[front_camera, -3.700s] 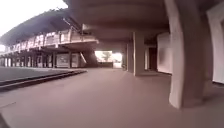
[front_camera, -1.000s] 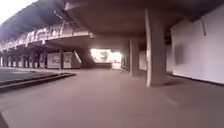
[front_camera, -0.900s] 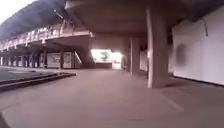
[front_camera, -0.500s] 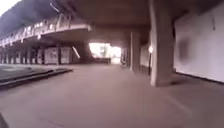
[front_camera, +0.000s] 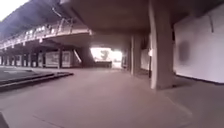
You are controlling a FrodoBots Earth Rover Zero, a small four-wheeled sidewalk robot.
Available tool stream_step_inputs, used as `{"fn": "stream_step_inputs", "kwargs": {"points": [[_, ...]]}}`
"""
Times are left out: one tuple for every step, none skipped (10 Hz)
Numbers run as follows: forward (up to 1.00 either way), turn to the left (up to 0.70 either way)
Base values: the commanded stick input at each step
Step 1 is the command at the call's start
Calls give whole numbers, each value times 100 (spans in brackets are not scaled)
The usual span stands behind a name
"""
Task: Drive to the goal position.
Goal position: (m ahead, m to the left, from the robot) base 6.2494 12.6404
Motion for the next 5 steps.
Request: {"fn": "stream_step_inputs", "kwargs": {"points": [[85, 0], [85, 0], [85, 0], [85, 0], [85, 0]]}}
